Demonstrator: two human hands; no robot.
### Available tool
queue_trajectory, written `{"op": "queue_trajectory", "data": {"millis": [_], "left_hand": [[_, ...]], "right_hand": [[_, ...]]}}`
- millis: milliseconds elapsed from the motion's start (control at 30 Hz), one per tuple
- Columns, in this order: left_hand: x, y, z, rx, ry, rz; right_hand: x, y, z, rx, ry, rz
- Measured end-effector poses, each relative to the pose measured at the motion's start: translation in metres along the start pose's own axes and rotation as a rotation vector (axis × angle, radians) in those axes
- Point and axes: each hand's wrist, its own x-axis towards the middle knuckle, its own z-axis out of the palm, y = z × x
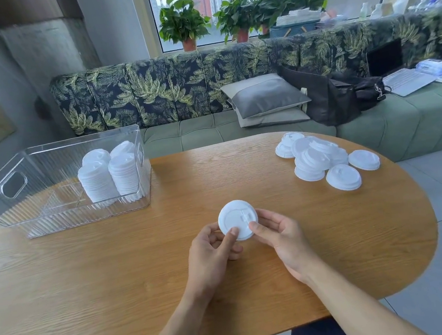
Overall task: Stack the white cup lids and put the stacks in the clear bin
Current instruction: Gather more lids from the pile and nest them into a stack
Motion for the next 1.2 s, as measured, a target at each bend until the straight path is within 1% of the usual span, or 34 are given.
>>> {"op": "queue_trajectory", "data": {"millis": [167, 367, 633, 733, 867, 967, 1100, 1200], "left_hand": [[0.003, -0.004, -0.001, -0.006, 0.021, -0.002], [0.002, -0.003, -0.002, -0.007, 0.018, 0.008], [0.003, -0.005, -0.001, 0.01, 0.032, 0.0], [0.005, -0.003, 0.003, -0.006, 0.024, -0.019], [0.011, 0.005, 0.015, 0.013, -0.011, -0.03], [0.016, 0.009, 0.037, -0.034, -0.038, -0.043], [0.023, 0.009, 0.077, -0.08, -0.066, -0.054], [0.031, 0.007, 0.105, -0.091, -0.069, -0.053]], "right_hand": [[0.0, -0.002, 0.003, 0.055, 0.005, 0.0], [0.001, -0.002, 0.002, 0.047, 0.025, -0.002], [-0.002, 0.004, 0.009, -0.053, 0.085, -0.054], [-0.002, 0.005, 0.009, -0.101, 0.138, -0.083], [-0.002, 0.002, 0.004, -0.077, 0.189, -0.086], [0.0, -0.003, -0.01, -0.083, 0.251, -0.098], [0.008, -0.014, -0.043, -0.171, 0.428, -0.144], [0.016, -0.026, -0.075, -0.319, 0.522, -0.178]]}}
